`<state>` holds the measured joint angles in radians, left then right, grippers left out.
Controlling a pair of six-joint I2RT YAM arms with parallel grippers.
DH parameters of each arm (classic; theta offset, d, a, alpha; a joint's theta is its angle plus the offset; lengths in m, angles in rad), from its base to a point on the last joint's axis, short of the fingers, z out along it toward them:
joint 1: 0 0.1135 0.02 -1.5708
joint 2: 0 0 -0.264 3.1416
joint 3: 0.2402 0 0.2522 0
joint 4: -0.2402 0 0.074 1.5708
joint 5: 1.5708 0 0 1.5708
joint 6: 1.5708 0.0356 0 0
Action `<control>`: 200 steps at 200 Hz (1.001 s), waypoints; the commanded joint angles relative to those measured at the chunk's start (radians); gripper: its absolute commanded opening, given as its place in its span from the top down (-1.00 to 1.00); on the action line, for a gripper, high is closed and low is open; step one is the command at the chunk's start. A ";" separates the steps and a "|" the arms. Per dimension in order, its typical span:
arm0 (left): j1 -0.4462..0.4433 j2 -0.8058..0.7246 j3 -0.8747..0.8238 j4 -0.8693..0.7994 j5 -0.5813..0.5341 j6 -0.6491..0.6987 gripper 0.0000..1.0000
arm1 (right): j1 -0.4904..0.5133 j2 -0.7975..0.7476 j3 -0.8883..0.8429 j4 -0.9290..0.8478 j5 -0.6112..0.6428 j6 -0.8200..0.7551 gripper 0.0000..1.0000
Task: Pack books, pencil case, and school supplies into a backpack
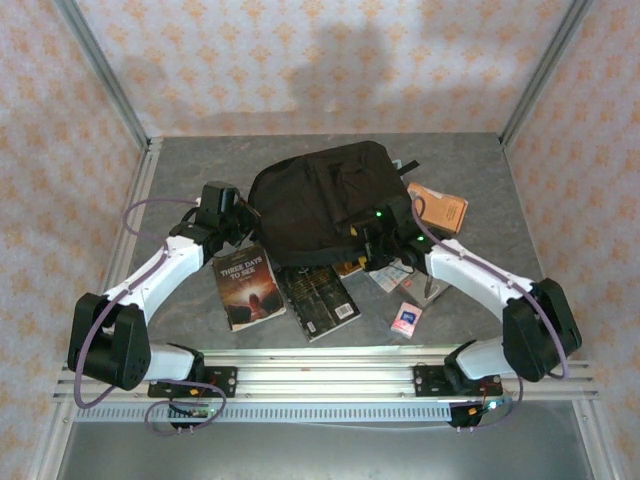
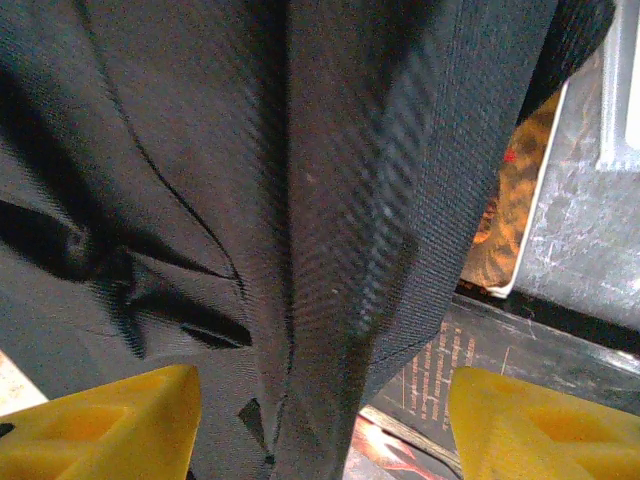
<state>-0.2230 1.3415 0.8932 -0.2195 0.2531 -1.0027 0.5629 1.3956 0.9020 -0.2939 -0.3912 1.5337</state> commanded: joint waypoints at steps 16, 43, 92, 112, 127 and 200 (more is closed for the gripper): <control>-0.008 -0.031 0.018 0.022 -0.026 -0.011 1.00 | 0.029 0.055 0.041 0.054 -0.012 0.049 -0.24; -0.011 -0.025 0.027 0.012 -0.023 -0.001 1.00 | 0.029 0.094 0.046 0.140 -0.024 0.040 0.15; -0.017 -0.026 0.092 -0.070 -0.001 0.050 1.00 | 0.033 0.018 -0.080 0.393 0.147 -0.091 1.00; -0.016 -0.042 0.143 -0.165 -0.010 0.113 0.83 | 0.039 -0.020 -0.179 0.618 0.233 -0.155 1.00; -0.016 -0.060 0.187 -0.249 -0.034 0.167 0.53 | 0.049 -0.044 -0.240 0.750 0.298 -0.210 1.00; -0.073 -0.077 0.333 -0.402 0.068 0.380 -0.33 | 0.066 0.002 -0.372 1.235 0.228 -0.555 1.00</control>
<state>-0.2451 1.2282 1.1835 -0.5365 0.2436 -0.7532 0.6270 1.3746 0.5667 0.6174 -0.1677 1.1149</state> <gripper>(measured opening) 0.679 0.059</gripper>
